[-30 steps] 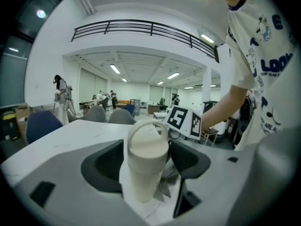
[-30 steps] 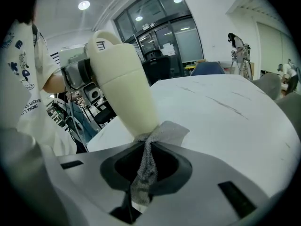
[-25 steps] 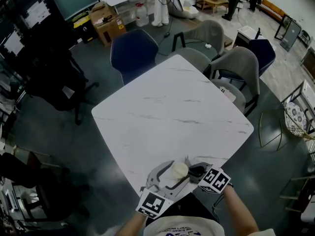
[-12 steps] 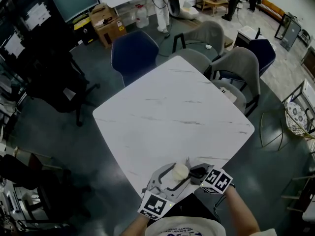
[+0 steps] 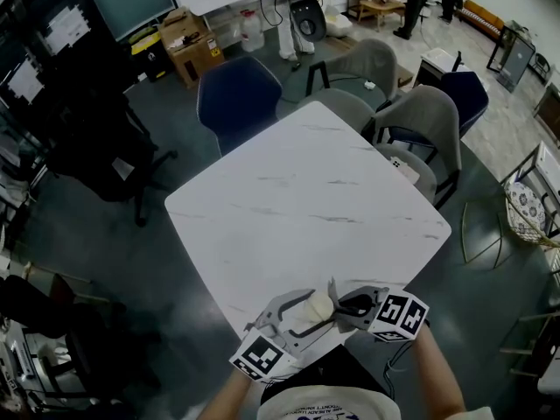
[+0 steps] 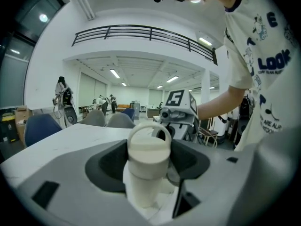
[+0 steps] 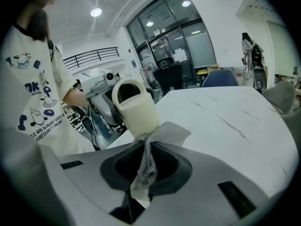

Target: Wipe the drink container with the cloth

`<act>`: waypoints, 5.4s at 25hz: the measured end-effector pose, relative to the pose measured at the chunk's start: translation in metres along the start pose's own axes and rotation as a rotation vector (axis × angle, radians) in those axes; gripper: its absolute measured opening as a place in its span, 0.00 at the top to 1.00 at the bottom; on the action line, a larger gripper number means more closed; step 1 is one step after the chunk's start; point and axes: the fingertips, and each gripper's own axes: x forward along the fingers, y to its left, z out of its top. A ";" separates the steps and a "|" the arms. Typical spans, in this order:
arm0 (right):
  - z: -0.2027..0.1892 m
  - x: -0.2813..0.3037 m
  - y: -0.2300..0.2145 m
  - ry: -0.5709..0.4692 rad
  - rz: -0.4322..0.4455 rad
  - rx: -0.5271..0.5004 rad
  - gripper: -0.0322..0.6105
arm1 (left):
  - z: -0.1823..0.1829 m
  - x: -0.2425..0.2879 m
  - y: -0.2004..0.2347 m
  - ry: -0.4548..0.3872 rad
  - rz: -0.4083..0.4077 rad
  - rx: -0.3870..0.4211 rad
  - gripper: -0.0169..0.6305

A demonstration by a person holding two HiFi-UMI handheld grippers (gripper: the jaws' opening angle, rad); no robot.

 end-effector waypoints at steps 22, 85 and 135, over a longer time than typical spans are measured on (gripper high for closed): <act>0.044 -0.027 0.017 0.041 0.072 -0.193 0.88 | -0.005 -0.007 -0.013 0.044 -0.418 0.164 0.53; -0.074 0.068 -0.028 0.304 -0.154 -0.116 0.88 | -0.004 -0.007 -0.013 0.030 -0.377 0.148 0.53; 0.090 -0.123 0.001 -0.635 -0.857 0.146 0.88 | 0.062 -0.096 0.037 -0.281 0.583 -0.202 0.55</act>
